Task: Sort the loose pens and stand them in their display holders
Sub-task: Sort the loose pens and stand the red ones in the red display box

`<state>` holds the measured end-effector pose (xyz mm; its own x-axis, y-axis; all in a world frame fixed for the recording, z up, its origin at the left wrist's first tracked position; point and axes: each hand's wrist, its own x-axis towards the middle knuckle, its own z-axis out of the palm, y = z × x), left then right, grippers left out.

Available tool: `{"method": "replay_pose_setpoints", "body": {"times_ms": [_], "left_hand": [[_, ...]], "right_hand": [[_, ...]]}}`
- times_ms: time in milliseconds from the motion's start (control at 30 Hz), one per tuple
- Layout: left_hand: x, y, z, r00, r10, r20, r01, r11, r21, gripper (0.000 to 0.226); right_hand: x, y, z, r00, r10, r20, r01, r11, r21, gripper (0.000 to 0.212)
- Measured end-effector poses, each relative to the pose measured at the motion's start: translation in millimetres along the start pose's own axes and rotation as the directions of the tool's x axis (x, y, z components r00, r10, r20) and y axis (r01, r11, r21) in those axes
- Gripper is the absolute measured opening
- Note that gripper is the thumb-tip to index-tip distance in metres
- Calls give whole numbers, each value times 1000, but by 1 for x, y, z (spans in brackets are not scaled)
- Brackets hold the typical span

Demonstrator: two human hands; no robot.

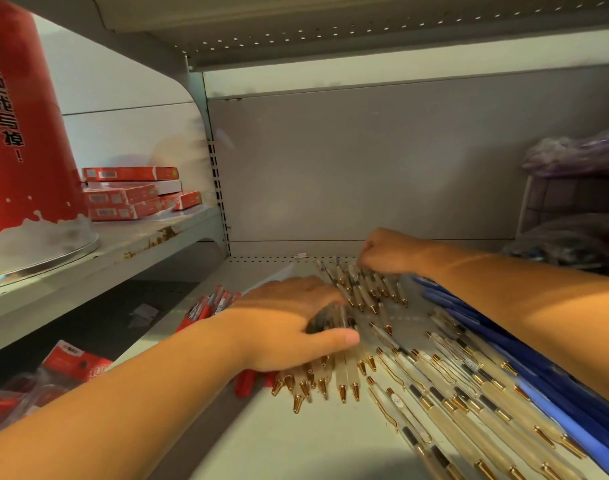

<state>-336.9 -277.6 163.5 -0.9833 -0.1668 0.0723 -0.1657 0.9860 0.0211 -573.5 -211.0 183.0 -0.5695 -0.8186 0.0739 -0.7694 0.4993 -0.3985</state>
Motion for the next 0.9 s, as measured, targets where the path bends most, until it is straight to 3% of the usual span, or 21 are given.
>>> {"method": "replay_pose_setpoints", "body": {"times_ms": [67, 133, 200, 367, 433, 567, 800, 900], "left_hand": [[11, -4, -4, 988, -147, 43, 147, 989, 1, 71], [19, -7, -5, 970, -230, 84, 231, 973, -4, 75], [22, -7, -1, 956, -265, 126, 268, 963, -9, 80], [27, -3, 10, 947, -261, 187, 267, 964, -8, 85], [27, -5, 8, 947, -252, 200, 265, 963, -41, 85], [23, -7, 4, 943, -238, 234, 262, 962, -77, 83], [21, -6, 3, 943, -230, 240, 257, 962, -89, 83], [20, -7, 3, 942, -227, 248, 255, 963, -85, 83]], "right_hand": [[5, 1, 2, 995, 85, 44, -84, 996, -26, 26], [10, -2, 9, 979, 177, 103, -166, 980, -106, 57], [18, -8, 16, 965, 210, 155, -187, 970, -154, 75], [34, -32, 31, 960, 231, 155, -195, 957, -217, 93], [36, -42, 35, 956, 264, 128, -225, 940, -257, 87], [42, -53, 34, 951, 232, 203, -183, 955, -234, 21], [40, -62, 31, 930, 239, 279, -136, 930, -341, 13], [40, -58, 33, 951, 238, 196, -145, 906, -397, 28]]}}
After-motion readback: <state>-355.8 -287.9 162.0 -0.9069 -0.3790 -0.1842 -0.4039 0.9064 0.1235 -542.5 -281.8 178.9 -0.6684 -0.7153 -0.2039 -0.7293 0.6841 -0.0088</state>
